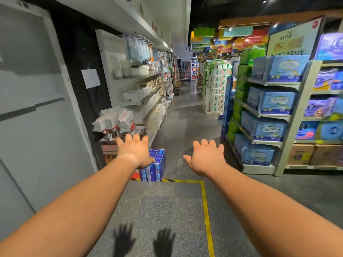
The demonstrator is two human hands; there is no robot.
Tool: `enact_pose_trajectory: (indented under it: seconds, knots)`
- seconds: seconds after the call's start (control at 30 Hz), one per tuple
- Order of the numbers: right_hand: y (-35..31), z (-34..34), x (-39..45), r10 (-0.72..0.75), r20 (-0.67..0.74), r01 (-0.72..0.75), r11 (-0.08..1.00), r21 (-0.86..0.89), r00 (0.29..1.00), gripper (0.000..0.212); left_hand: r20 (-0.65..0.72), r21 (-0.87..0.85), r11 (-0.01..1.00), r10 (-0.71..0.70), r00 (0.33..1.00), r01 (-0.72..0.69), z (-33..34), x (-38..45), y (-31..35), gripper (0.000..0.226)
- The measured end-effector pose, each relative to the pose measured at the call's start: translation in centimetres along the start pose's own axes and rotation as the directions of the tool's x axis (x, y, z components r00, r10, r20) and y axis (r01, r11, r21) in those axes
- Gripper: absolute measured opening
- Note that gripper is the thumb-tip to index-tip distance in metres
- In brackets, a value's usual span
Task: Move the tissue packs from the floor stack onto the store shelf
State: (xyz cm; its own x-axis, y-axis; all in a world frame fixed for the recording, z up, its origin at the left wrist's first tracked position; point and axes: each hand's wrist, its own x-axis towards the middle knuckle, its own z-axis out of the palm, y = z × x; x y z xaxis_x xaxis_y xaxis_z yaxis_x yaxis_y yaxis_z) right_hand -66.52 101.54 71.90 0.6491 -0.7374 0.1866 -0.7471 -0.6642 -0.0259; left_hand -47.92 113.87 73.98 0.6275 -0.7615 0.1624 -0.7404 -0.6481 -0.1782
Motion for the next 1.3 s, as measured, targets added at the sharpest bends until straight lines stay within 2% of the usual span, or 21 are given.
enact_pose_trajectory:
  seconds: [0.23,0.57,0.73,0.93,1.13,1.3]
  knots:
    - [7.0,2.7,6.5,-0.004,0.034,0.004,1.000,0.013,0.999,0.063,0.040,0.022,1.000,-0.005,0.999,0.004,1.6,6.5,6.8,0.088]
    - [25.2,4.0,20.7,0.015,0.076,-0.015,1.000,-0.010,0.997,0.063,0.073,-0.065,0.998,-0.009,0.997,0.014,1.9,21.1,23.3,0.088]
    - [31.7,6.1,27.0,0.025,0.112,-0.026,1.000,0.011,0.993,0.065,0.086,-0.071,0.998,0.009,0.996,-0.003,2.6,27.8,30.2,0.090]
    - [37.8,9.2,36.1,0.037,0.120,-0.039,0.999,0.009,0.992,0.065,0.110,-0.101,0.995,0.026,0.994,-0.015,5.2,38.6,36.8,0.094]
    - [43.9,10.5,48.8,0.076,0.113,-0.076,0.997,-0.006,0.991,0.065,0.107,-0.101,0.993,0.071,0.992,-0.060,7.0,53.2,42.5,0.088]
    - [47.3,10.3,59.6,0.076,0.030,-0.078,0.994,0.071,0.997,0.058,0.052,-0.103,0.990,0.105,0.993,-0.100,6.8,65.2,46.6,0.088]
